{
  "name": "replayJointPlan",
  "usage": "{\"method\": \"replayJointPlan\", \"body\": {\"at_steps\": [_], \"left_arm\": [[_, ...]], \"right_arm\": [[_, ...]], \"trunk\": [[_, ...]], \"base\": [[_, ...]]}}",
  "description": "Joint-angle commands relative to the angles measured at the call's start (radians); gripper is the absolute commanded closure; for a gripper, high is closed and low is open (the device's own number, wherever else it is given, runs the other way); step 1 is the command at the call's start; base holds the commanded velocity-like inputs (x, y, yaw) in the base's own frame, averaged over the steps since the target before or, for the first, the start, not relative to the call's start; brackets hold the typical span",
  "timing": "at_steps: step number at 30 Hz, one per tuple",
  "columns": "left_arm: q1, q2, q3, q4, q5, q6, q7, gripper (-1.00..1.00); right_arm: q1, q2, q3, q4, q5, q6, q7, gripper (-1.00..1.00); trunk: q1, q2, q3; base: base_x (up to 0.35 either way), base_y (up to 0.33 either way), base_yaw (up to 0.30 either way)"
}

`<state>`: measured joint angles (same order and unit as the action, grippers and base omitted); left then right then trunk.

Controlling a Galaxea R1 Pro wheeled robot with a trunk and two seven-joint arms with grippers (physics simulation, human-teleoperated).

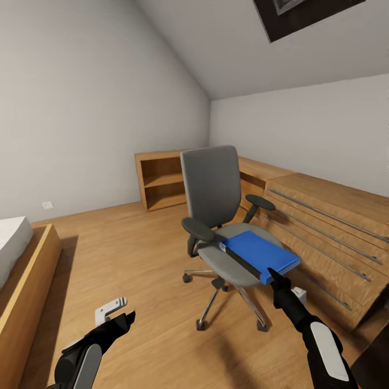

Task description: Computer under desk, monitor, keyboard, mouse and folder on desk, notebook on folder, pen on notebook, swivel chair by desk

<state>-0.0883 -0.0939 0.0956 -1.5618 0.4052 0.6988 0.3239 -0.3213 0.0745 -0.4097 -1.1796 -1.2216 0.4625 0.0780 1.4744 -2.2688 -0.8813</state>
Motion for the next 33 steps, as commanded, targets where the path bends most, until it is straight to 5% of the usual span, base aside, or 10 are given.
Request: {"method": "replayJointPlan", "body": {"at_steps": [1, 14, 27, 33], "left_arm": [[-0.001, 0.0, 0.001, -0.001, 0.011, 0.004, 0.008, -1.0], [-0.001, -0.001, 0.001, -0.001, 0.011, 0.004, 0.009, -1.0], [-0.001, -0.002, 0.0, 0.076, 0.007, 0.004, 0.01, -1.0], [0.008, -0.001, 0.0, 0.278, -0.097, -0.029, 0.006, -1.0]], "right_arm": [[-0.001, 0.001, -0.004, -0.004, -0.001, 0.007, 0.002, 1.0], [-0.001, -0.001, -0.013, -0.033, 0.001, -0.021, 0.003, 1.0], [0.016, 0.002, -0.015, -0.238, -0.002, -0.023, 0.002, 1.0], [0.09, 0.007, -0.013, -0.366, -0.004, -0.019, 0.003, 1.0]], "trunk": [[-0.005, 0.007, 0.002], [-0.055, 0.098, 0.043], [-0.104, 0.189, 0.084], [-0.127, 0.231, 0.103]], "base": [[-0.315, -0.103, 0.0], [-0.068, -0.02, 0.0], [-0.001, 0.0, 0.0], [0.0, 0.0, 0.0]]}}
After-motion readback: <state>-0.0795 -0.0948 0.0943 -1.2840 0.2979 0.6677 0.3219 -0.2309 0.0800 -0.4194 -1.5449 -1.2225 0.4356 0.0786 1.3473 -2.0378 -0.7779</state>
